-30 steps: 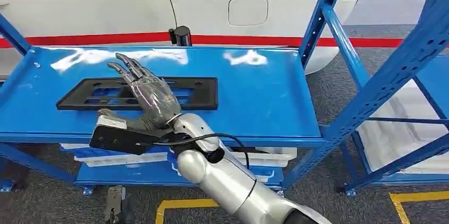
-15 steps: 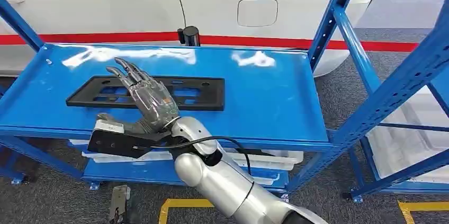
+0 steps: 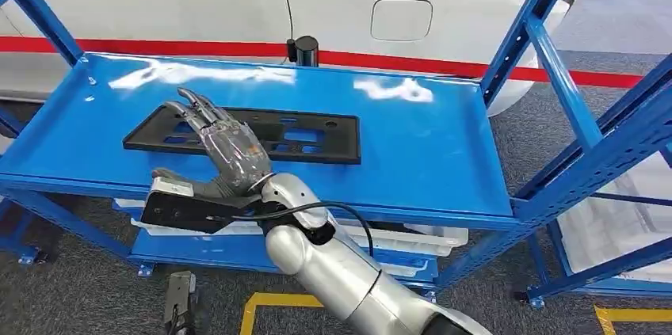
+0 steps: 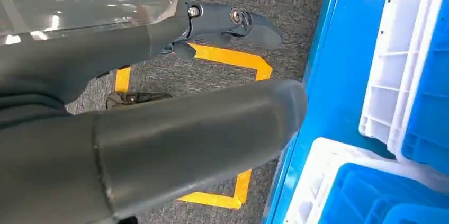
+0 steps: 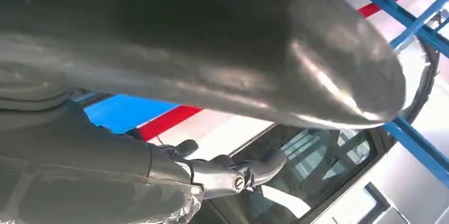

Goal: Take the parts from the cabinet and place them on the table.

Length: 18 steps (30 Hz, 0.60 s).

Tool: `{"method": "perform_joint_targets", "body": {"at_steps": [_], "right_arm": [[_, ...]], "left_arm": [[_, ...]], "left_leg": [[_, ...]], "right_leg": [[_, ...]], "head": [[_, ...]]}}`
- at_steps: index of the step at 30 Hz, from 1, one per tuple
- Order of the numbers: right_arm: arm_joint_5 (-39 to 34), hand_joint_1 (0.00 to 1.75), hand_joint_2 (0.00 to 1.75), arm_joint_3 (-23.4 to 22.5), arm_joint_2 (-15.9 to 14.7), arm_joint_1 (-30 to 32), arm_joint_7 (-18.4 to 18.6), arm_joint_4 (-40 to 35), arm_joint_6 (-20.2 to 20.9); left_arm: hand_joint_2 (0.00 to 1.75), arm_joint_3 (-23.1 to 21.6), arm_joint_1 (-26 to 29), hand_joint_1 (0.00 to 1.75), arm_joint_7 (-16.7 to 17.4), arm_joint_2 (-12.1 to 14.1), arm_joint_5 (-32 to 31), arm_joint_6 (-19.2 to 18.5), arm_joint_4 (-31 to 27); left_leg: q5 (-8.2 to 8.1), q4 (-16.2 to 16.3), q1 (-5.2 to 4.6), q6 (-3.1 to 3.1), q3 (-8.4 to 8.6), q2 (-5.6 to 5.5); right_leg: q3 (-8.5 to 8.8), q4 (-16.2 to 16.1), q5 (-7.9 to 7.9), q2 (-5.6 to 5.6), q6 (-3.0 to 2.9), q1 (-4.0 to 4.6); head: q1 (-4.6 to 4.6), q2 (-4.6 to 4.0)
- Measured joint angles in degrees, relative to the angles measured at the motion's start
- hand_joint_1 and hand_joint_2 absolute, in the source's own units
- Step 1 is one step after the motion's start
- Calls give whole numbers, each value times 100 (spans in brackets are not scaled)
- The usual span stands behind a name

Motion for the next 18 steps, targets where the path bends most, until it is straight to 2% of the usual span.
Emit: {"method": "perform_joint_targets", "body": {"at_steps": [3,4,7,10,18], "right_arm": [[31,0,0,0,0,-9,31,24,-20],[96,0,175,4,0,-28,81,46,-57],[262,0,175,26,0,-135,184,144,-140],[367,0,175,107,0,-252,225,262,-48],[306,0,175,527,0,-513,359,494,59]], "left_arm": [[0,0,-4,0,18,0,0,0,-7],[0,0,-8,0,31,0,0,0,-7],[0,-37,-35,0,116,0,-26,24,-7],[0,-72,-88,0,227,-4,-31,15,-7],[0,-85,-183,0,372,-83,88,-24,-7]], "left_leg": [[1,0,3,1,1,5],[1,0,5,1,1,5],[7,-1,10,7,3,6],[9,-1,20,6,4,7],[11,-1,30,4,4,10]], "right_leg": [[-4,2,-1,1,23,6],[-6,4,2,2,55,7],[-10,15,-5,2,67,10],[-14,27,-5,3,66,24],[-16,34,-6,3,64,36]], "head": [[0,0],[0,0],[0,0],[0,0],[0,0]]}}
